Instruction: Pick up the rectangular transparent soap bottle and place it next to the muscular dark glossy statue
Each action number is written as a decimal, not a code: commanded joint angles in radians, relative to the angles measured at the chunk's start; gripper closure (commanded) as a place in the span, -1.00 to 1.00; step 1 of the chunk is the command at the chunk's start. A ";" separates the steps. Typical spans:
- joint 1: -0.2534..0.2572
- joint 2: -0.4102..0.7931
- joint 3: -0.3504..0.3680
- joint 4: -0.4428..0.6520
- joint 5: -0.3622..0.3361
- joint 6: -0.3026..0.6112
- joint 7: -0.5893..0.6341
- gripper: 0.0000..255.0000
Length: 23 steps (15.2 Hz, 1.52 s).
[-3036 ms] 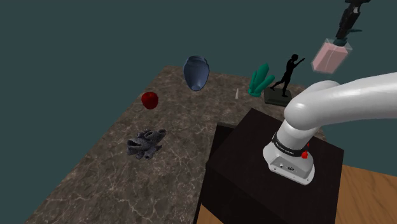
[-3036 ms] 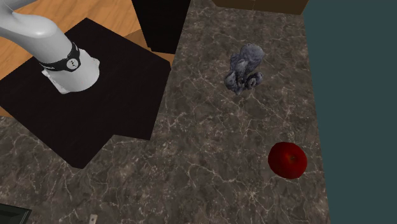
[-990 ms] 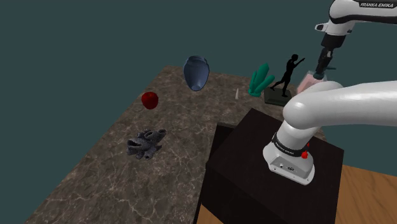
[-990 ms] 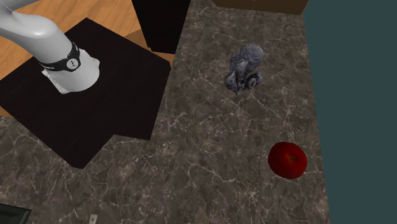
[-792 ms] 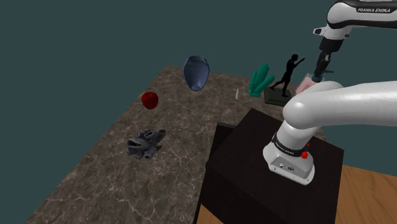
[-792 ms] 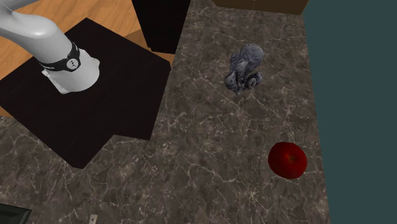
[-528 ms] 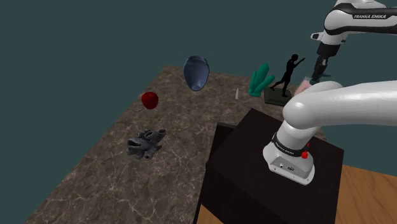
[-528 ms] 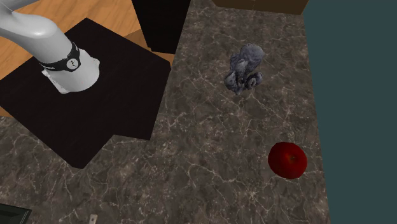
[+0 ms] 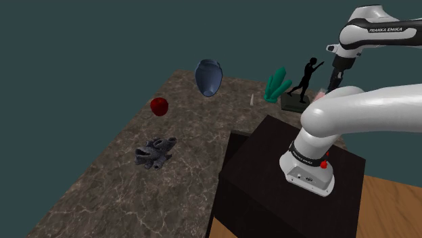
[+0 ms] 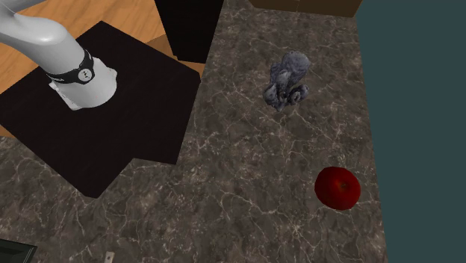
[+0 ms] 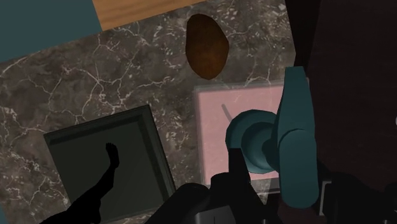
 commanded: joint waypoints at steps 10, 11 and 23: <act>0.038 0.055 -0.150 -0.067 -0.101 0.148 0.035 1.00; 0.044 0.061 -0.166 -0.072 -0.111 0.162 0.039 1.00; 0.098 0.108 -0.282 -0.093 -0.180 0.256 0.066 1.00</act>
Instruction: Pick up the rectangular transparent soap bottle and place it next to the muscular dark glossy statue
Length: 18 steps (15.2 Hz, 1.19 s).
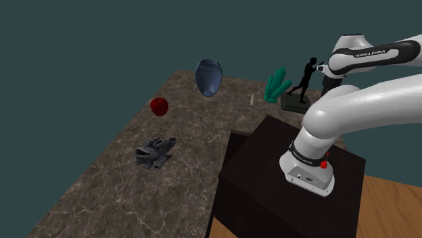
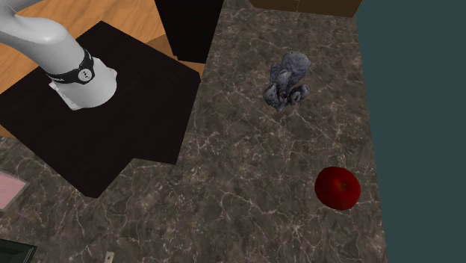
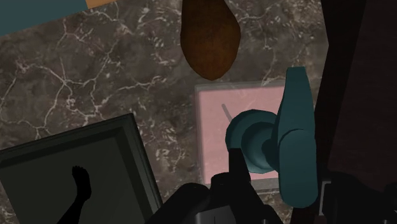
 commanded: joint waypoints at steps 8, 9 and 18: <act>0.000 0.000 0.000 0.000 0.000 0.000 0.000 -1.00; -0.017 -0.015 0.044 0.009 0.028 -0.034 -0.009 -1.00; -0.049 -0.052 0.153 0.043 0.101 -0.127 -0.030 -1.00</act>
